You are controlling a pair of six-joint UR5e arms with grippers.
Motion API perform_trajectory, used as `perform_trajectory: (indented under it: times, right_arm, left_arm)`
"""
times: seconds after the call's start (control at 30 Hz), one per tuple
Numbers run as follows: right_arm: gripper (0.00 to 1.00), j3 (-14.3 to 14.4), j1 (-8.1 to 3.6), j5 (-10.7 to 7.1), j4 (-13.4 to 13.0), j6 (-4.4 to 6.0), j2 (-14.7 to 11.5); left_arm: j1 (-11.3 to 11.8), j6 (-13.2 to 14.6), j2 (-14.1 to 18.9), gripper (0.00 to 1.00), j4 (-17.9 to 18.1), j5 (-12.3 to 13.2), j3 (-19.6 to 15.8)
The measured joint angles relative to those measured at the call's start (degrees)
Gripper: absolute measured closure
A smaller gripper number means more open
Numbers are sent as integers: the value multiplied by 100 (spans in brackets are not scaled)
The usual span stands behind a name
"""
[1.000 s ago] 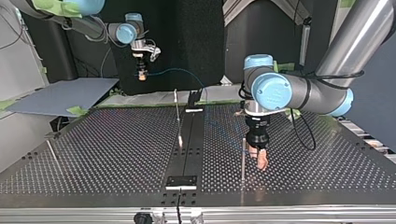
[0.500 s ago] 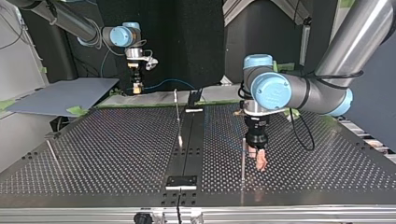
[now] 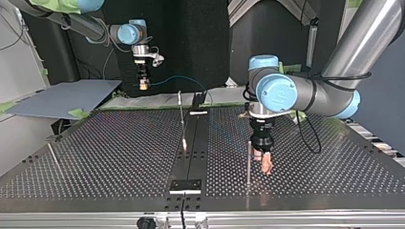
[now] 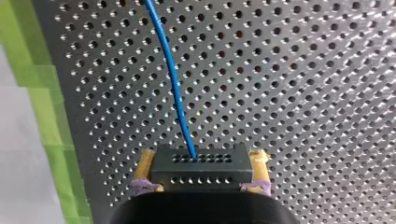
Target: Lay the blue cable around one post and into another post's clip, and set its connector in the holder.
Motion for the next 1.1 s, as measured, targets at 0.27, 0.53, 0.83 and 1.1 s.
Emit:
perform_trajectory:
  times: [0.27,0.53,0.83,1.1]
  right_arm:
    - [100,-3,2,3,-5,-4,31]
    - [100,-52,2,4,30,-25,31]
    - [100,-56,9,68,88,-51,30]
    - [100,-57,11,74,95,-52,30]
  left_arm:
    - [-1,-347,1,0,-6,-131,4]
    - [24,-736,1,0,-147,-178,2]
    - [16,-1189,3,0,-268,-53,-17]
    - [130,-1554,8,0,-165,99,-291]
